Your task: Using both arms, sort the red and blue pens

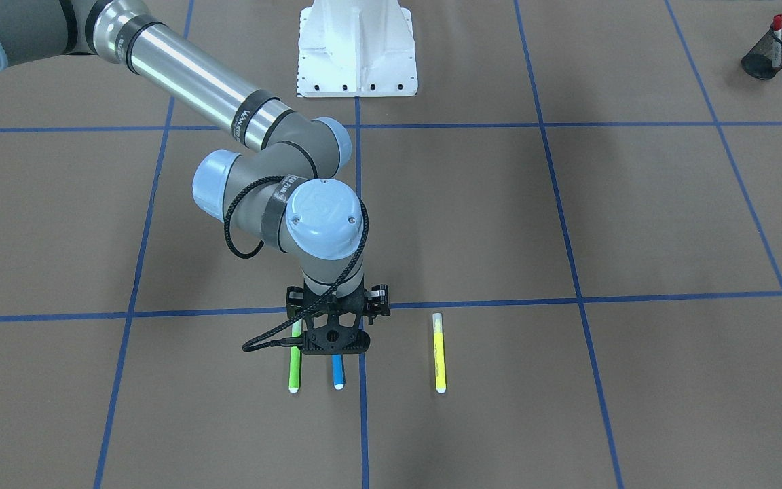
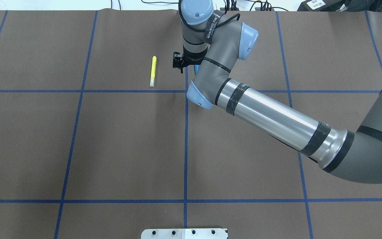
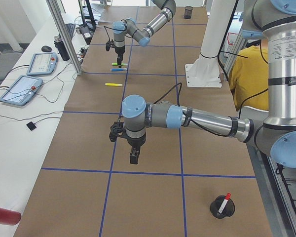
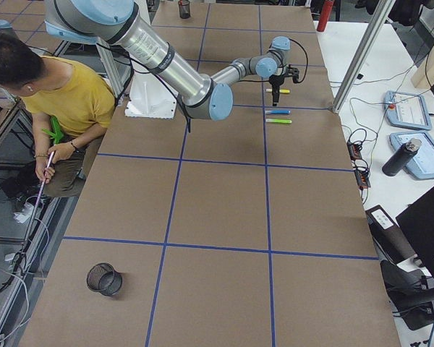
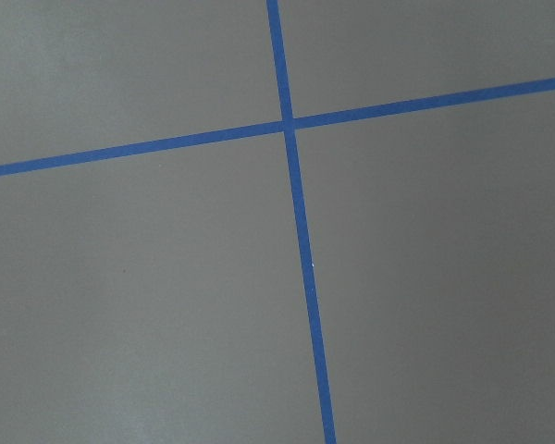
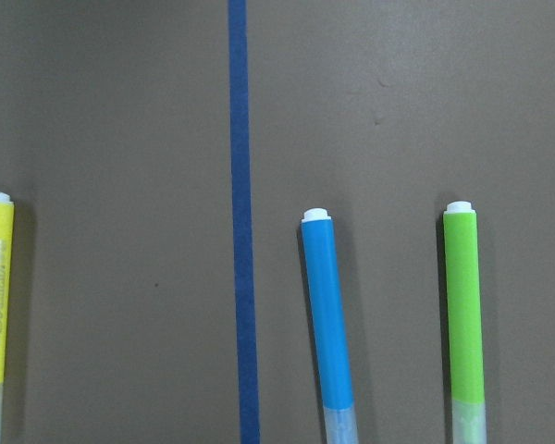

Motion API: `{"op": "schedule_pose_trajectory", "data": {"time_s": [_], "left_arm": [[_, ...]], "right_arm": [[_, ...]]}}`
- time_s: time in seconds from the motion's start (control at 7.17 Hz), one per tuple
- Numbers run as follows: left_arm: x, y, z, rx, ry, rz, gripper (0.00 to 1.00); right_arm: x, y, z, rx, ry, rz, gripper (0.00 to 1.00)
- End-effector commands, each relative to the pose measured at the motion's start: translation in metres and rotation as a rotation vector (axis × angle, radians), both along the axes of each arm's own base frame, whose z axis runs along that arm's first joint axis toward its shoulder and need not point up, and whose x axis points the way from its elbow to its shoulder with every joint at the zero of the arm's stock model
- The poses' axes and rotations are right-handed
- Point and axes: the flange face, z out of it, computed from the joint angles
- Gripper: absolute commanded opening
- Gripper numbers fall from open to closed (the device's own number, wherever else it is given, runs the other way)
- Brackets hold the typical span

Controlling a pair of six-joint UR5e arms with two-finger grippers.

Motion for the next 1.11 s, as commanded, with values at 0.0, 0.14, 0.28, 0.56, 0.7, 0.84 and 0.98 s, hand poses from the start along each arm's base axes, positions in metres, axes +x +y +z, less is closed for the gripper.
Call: {"op": "schedule_pose_trajectory", "data": {"time_s": [0.0, 0.14, 0.28, 0.56, 0.7, 0.84, 0.98], "left_arm": [[0.0, 0.0, 0.0, -0.001, 0.0, 0.0, 1.0], [0.0, 0.0, 0.001, -0.002, 0.0, 0.0, 1.0], [0.0, 0.0, 0.002, -0.004, 0.0, 0.0, 1.0], [0.0, 0.0, 0.002, -0.004, 0.0, 0.0, 1.0], [0.0, 0.0, 0.002, -0.004, 0.0, 0.0, 1.0], [0.0, 0.0, 0.001, -0.002, 0.0, 0.0, 1.0], [0.0, 0.0, 0.001, -0.002, 0.0, 0.0, 1.0]], "right_arm": [[-0.008, 0.004, 0.012, -0.004, 0.016, -0.019, 0.84], [-0.017, 0.012, 0.014, 0.002, 0.019, -0.036, 0.7], [-0.019, 0.014, 0.021, 0.01, 0.026, -0.033, 0.56], [-0.018, 0.014, 0.035, 0.025, 0.012, -0.034, 0.54], [-0.017, 0.015, 0.051, 0.046, -0.007, -0.031, 0.54], [-0.017, 0.015, 0.052, 0.046, -0.006, -0.032, 0.54], [-0.017, 0.015, 0.05, 0.047, -0.007, -0.032, 0.54]]}}
